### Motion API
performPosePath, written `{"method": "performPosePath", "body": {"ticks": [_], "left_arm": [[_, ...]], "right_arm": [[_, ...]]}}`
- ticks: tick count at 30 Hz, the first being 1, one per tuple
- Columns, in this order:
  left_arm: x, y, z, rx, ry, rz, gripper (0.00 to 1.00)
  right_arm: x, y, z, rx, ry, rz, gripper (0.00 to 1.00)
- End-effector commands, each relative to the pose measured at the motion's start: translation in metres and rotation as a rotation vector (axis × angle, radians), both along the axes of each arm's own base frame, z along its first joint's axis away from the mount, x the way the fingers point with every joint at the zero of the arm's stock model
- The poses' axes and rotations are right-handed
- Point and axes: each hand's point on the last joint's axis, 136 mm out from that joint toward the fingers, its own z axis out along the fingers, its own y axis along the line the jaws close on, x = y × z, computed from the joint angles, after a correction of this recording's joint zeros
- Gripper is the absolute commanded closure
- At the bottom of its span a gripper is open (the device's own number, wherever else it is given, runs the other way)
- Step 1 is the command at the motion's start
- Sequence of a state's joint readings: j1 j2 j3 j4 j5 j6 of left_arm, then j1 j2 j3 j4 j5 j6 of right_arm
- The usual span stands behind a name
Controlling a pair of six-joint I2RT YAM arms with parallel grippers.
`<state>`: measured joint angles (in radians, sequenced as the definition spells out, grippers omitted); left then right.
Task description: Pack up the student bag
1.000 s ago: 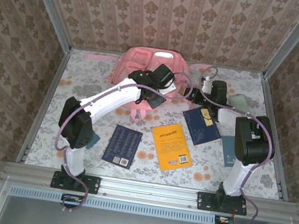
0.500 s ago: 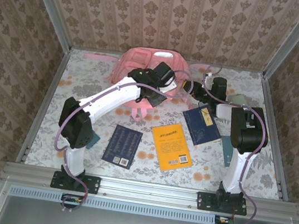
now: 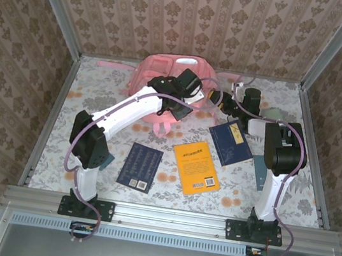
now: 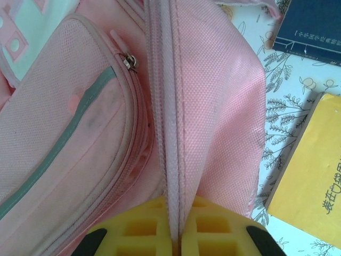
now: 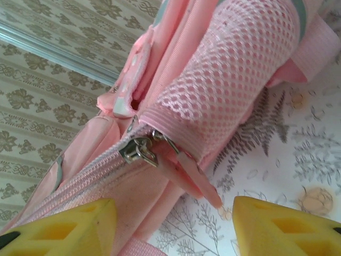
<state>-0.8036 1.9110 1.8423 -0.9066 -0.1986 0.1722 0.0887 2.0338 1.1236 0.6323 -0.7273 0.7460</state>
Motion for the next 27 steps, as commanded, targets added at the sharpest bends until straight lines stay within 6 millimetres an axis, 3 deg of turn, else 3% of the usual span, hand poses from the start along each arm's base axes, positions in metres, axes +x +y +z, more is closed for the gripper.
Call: {"method": "performPosePath", "body": {"ticks": [1, 12, 18, 27], "left_arm": [[0.013, -0.004, 0.024, -0.052, -0.059, 0.037, 1.0], [0.011, -0.005, 0.022, -0.055, -0.044, 0.035, 1.0], [0.009, -0.005, 0.024, -0.059, -0.044, 0.03, 1.0], [0.008, -0.004, 0.027, -0.059, -0.048, 0.029, 1.0]], "right_arm": [[-0.009, 0.0, 0.022, 0.036, -0.046, 0.012, 0.36], [-0.001, 0.007, 0.038, 0.074, -0.067, 0.035, 0.37], [0.009, 0.01, 0.035, 0.111, -0.059, 0.03, 0.44], [0.014, 0.011, 0.024, 0.053, -0.057, 0.024, 0.42]]}}
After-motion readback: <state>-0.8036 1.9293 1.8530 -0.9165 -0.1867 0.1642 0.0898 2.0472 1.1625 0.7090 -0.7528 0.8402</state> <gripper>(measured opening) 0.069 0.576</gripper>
